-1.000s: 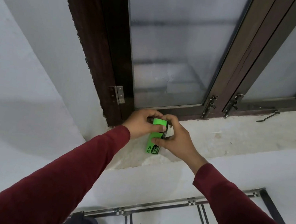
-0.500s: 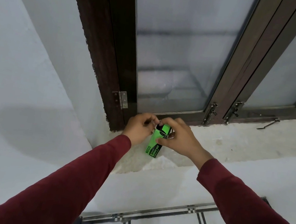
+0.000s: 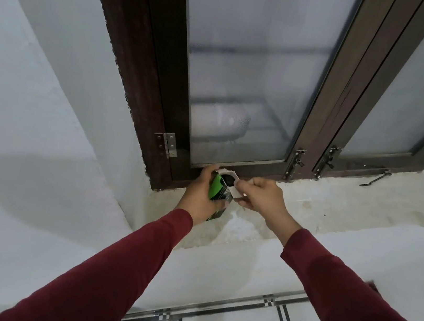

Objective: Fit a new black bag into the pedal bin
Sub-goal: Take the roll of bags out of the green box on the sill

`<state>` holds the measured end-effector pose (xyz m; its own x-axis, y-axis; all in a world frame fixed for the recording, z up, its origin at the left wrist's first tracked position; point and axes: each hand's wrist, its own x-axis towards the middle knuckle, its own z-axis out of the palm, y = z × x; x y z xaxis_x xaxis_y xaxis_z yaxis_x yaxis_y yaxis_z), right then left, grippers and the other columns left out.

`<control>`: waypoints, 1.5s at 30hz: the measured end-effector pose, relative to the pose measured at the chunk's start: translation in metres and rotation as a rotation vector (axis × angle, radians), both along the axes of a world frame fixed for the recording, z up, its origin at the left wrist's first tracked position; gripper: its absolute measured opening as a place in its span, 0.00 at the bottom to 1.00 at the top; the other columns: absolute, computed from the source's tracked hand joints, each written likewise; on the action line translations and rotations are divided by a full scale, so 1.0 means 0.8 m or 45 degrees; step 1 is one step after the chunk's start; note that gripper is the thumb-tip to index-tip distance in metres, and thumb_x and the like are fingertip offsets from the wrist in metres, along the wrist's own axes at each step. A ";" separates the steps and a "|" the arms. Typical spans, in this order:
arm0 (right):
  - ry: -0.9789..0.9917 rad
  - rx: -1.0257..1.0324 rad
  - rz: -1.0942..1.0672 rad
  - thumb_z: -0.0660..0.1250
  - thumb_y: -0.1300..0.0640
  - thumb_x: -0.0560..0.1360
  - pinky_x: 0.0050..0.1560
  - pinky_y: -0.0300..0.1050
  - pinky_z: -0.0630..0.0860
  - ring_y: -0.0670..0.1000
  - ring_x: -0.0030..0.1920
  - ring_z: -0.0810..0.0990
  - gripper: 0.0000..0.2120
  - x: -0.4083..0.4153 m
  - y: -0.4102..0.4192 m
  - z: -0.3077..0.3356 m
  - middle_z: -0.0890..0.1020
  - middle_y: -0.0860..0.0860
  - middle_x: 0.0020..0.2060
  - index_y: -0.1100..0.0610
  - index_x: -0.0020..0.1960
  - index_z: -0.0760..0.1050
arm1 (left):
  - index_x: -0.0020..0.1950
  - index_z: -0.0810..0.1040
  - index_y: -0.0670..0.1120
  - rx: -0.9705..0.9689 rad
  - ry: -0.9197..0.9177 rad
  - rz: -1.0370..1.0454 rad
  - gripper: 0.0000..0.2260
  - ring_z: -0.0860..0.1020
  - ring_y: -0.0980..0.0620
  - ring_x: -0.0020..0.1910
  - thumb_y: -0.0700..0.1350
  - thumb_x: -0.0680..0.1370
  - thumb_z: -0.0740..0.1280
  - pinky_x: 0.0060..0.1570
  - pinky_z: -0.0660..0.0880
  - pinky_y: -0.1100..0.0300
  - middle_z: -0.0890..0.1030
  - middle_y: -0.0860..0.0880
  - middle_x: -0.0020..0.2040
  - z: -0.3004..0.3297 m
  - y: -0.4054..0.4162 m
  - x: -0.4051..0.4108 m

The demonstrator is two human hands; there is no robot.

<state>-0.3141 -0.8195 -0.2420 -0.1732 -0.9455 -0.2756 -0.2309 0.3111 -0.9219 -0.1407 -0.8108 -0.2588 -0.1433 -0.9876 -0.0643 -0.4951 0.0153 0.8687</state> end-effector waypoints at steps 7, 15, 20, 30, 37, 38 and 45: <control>-0.001 -0.014 -0.013 0.72 0.59 0.76 0.47 0.42 0.81 0.48 0.45 0.84 0.06 -0.013 -0.001 0.000 0.86 0.49 0.45 0.49 0.47 0.85 | 0.74 0.71 0.50 -0.019 -0.122 0.013 0.28 0.76 0.54 0.58 0.47 0.75 0.76 0.58 0.73 0.61 0.78 0.53 0.61 -0.004 0.003 -0.016; 0.409 -0.237 0.032 0.72 0.64 0.74 0.47 0.27 0.74 0.46 0.42 0.82 0.10 -0.039 0.002 -0.009 0.86 0.46 0.42 0.54 0.51 0.86 | 0.76 0.67 0.60 -0.173 -0.611 -0.143 0.29 0.69 0.41 0.66 0.50 0.76 0.71 0.62 0.72 0.45 0.73 0.50 0.70 0.018 -0.008 -0.030; -0.557 0.144 -0.163 0.58 0.72 0.74 0.49 0.47 0.81 0.56 0.47 0.83 0.20 -0.041 0.009 -0.011 0.85 0.58 0.49 0.63 0.60 0.81 | 0.72 0.71 0.63 -0.441 -1.190 -0.368 0.28 0.64 0.40 0.66 0.50 0.73 0.72 0.58 0.72 0.39 0.71 0.52 0.63 0.081 -0.017 -0.057; -1.435 0.257 -0.449 0.64 0.51 0.80 0.58 0.57 0.81 0.63 0.54 0.81 0.16 -0.065 0.018 -0.013 0.79 0.64 0.58 0.63 0.59 0.77 | 0.64 0.81 0.59 -0.902 -1.631 -0.408 0.21 0.65 0.39 0.65 0.43 0.72 0.68 0.57 0.66 0.38 0.75 0.51 0.59 0.157 -0.016 -0.105; -1.226 0.253 -0.442 0.74 0.55 0.77 0.49 0.46 0.84 0.53 0.51 0.81 0.12 -0.084 0.028 -0.014 0.81 0.58 0.55 0.59 0.57 0.80 | 0.67 0.77 0.63 -0.433 -1.330 -0.236 0.20 0.67 0.39 0.65 0.54 0.74 0.69 0.61 0.67 0.37 0.73 0.49 0.60 0.148 -0.030 -0.063; -1.201 0.267 -0.463 0.75 0.54 0.77 0.47 0.45 0.85 0.52 0.50 0.81 0.13 -0.087 0.030 -0.015 0.82 0.58 0.54 0.60 0.57 0.80 | 0.67 0.76 0.63 -0.304 -1.267 -0.205 0.22 0.67 0.39 0.66 0.53 0.73 0.70 0.61 0.68 0.37 0.74 0.48 0.62 0.138 -0.034 -0.053; -1.072 0.361 -0.437 0.76 0.49 0.75 0.37 0.43 0.85 0.54 0.51 0.82 0.19 -0.076 0.042 -0.013 0.82 0.58 0.53 0.61 0.58 0.79 | 0.72 0.72 0.64 0.224 -1.151 -0.112 0.27 0.65 0.40 0.69 0.45 0.75 0.70 0.67 0.65 0.35 0.71 0.46 0.69 0.049 -0.028 -0.011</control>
